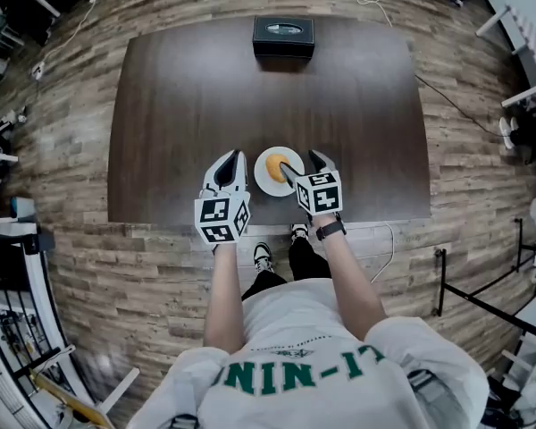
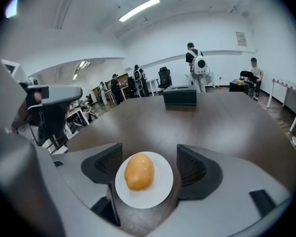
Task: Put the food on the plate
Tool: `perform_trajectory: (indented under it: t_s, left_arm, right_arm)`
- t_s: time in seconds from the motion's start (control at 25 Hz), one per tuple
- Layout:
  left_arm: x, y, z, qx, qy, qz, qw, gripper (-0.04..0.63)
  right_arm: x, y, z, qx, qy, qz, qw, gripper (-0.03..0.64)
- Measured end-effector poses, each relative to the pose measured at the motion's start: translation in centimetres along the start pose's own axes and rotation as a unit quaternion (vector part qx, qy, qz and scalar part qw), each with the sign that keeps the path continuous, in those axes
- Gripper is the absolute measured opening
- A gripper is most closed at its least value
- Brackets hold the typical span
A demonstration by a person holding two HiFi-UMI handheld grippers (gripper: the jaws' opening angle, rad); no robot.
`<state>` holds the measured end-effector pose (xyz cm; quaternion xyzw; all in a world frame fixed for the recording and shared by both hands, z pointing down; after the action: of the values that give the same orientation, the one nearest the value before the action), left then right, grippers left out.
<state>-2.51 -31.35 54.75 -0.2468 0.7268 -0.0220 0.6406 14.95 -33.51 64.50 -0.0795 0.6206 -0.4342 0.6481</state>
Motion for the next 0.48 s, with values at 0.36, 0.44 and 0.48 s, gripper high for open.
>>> perform_trajectory:
  t_s: [0.36, 0.44, 0.48]
  left_arm:
    - [4.4, 1.0, 2.3, -0.027, -0.019, 0.037, 0.9988, 0.014]
    - [5.5, 1.4, 2.6, -0.030, -0.024, 0.046, 0.9982, 0.014]
    - [6.0, 1.6, 2.8, -0.031, -0.027, 0.052, 0.9978, 0.014]
  right_arm:
    - [7.3, 7.4, 0.0, -0.043, 0.033, 0.102, 0.993, 0.234]
    - [9.2, 9.2, -0.3, -0.047, 0.039, 0.130, 0.990, 0.213]
    - [10.0, 10.1, -0.5, -0.051, 0.043, 0.144, 0.987, 0.202]
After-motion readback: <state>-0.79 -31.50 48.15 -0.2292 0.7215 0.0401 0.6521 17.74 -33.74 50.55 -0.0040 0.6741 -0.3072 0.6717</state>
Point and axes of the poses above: the fingertips, and each gripper's own axes: y backward along the fingers, z to its right, x out of its top, the point moved 5 cm from there along y, backward along the fingers
